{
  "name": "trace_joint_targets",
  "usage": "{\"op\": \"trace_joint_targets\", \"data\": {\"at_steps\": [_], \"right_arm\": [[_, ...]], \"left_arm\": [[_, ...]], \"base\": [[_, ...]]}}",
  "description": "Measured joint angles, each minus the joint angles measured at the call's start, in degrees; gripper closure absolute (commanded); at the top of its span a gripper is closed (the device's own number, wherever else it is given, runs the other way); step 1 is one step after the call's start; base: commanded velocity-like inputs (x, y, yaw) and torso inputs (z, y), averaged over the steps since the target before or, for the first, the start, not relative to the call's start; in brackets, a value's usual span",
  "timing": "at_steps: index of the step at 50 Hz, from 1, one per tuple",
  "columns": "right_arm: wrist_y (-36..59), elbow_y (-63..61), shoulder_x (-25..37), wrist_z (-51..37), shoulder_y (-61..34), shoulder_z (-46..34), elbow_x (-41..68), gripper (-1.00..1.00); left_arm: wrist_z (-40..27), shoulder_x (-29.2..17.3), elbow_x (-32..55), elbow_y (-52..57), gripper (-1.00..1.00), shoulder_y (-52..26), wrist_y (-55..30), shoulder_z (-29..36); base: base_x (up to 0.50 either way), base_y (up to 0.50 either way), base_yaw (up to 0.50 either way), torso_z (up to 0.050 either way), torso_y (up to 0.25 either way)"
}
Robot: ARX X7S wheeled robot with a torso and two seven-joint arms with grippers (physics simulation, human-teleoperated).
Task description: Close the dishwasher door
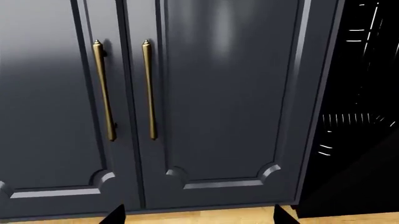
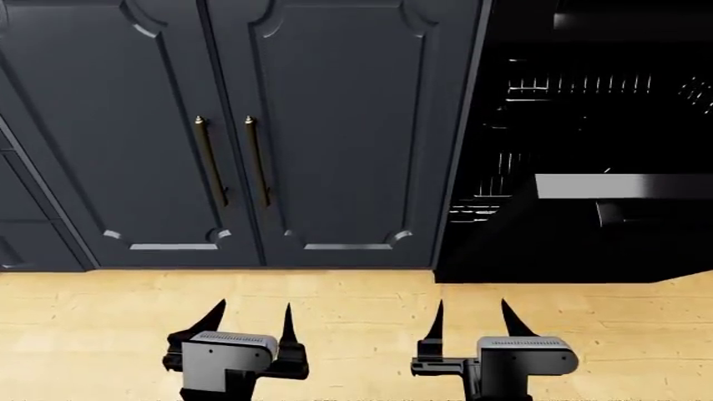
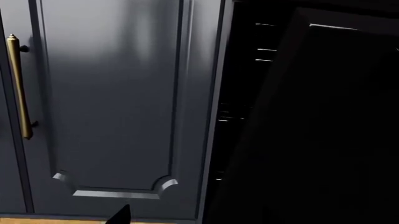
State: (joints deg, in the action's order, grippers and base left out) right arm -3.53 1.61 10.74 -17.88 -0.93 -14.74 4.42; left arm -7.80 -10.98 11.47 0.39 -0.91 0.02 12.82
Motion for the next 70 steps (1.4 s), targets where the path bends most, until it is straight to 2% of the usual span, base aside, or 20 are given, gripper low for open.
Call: {"op": "trace_joint_targets", "data": {"at_steps": [70], "right_arm": [[-0.49, 0.12, 1.49, -1.49, -0.31, -1.91, 1.52, -1.00]], "left_arm": [[-4.38, -0.77, -1.23, -0.90, -1.00, 0.02, 4.07, 1.17]], "base": [[0.00, 0.00, 0.00, -0.050, 0.000]]}}
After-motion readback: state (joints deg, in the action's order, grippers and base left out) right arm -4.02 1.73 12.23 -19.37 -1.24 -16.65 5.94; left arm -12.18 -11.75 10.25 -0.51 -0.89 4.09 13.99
